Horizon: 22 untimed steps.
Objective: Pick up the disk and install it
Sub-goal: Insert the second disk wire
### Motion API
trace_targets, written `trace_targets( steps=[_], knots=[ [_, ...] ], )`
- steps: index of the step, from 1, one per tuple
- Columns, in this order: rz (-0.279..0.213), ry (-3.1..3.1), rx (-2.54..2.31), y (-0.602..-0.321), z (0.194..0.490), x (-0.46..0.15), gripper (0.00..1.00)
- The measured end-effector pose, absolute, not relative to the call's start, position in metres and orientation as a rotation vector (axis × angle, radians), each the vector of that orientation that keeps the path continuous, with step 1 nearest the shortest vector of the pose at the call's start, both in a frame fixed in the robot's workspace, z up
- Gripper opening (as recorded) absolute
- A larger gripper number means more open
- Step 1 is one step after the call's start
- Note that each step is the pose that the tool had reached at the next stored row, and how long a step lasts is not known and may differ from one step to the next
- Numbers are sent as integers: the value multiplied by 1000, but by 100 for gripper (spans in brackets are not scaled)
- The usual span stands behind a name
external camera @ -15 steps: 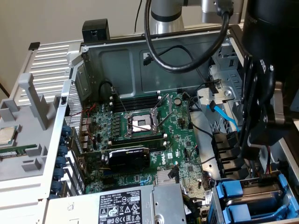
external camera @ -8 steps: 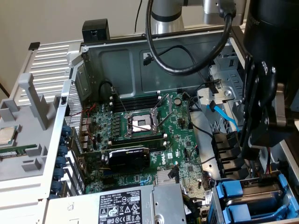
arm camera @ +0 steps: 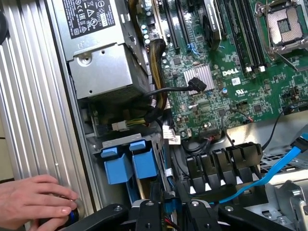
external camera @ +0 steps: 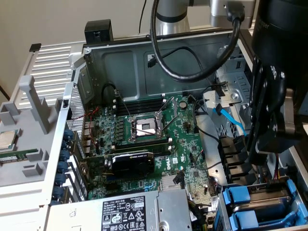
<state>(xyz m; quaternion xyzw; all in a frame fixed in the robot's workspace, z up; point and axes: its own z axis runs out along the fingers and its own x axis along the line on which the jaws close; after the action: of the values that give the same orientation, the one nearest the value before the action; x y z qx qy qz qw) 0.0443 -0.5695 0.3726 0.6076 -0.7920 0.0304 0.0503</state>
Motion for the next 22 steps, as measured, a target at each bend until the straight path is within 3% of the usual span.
trace_targets(
  steps=[6,8,22],
  knots=[
    [89,-2413,1851,-570,373,44,24],
    [87,-2414,1852,-570,373,44,16],
    [79,-2417,1854,-571,377,44,16]
  ],
)
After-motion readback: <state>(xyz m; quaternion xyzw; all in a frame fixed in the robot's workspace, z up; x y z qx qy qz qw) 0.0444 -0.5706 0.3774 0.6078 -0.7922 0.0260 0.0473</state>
